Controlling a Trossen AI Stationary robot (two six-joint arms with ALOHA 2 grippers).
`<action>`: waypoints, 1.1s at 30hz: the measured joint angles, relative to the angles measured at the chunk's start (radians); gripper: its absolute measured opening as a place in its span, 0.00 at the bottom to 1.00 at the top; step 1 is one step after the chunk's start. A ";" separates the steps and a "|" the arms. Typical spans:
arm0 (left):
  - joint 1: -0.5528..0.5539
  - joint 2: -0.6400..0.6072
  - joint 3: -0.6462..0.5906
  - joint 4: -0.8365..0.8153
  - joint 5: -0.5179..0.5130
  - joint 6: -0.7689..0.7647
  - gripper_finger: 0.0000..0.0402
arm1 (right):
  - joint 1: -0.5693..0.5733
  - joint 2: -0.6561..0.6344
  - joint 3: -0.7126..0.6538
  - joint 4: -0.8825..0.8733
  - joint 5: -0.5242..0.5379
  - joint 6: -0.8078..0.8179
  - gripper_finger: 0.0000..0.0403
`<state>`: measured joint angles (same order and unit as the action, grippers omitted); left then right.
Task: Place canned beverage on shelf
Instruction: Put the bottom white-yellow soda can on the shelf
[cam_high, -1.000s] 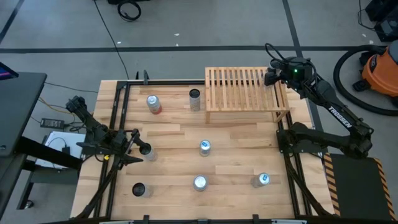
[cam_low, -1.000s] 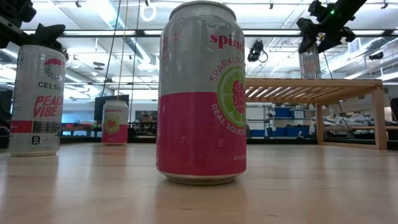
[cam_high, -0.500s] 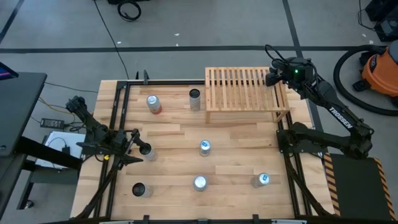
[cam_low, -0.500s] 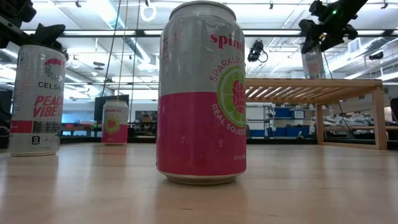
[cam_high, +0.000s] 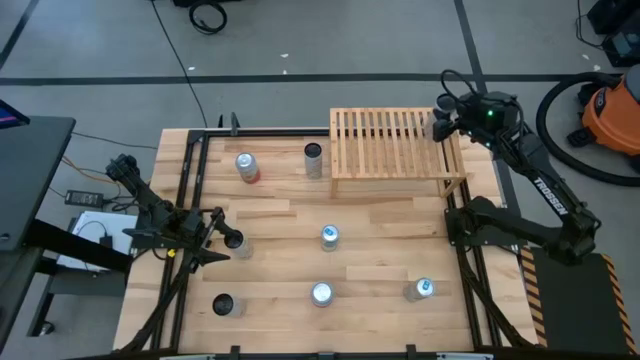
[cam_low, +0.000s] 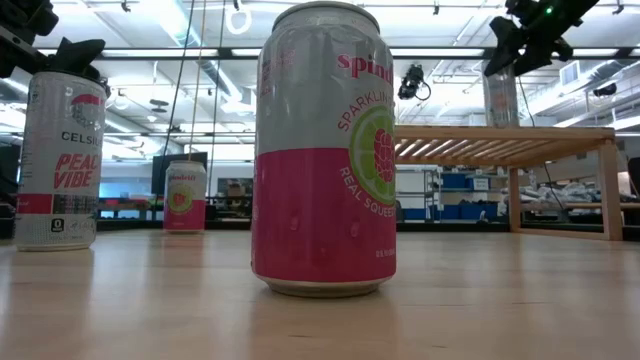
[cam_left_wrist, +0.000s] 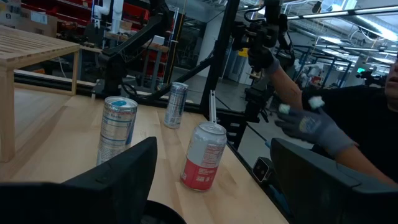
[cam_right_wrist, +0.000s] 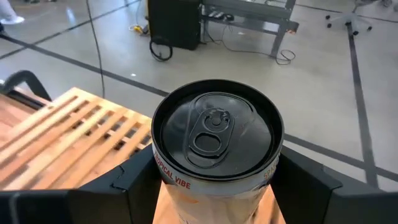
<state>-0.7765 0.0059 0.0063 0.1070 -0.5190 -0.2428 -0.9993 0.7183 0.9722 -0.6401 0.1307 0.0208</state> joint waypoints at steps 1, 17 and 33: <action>0.000 0.000 0.000 0.000 0.000 0.000 0.79 | -0.001 -0.002 0.000 -0.006 -0.002 -0.004 0.64; 0.000 0.000 0.000 0.000 0.000 0.001 0.79 | -0.023 -0.007 0.000 0.036 -0.034 0.069 0.64; 0.000 0.000 0.000 0.000 0.000 0.000 0.79 | 0.015 -0.018 -0.079 0.112 0.083 0.092 0.65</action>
<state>-0.7764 0.0063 0.0065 0.1068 -0.5193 -0.2431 -0.9840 0.7005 0.8936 -0.5284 0.2136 0.1127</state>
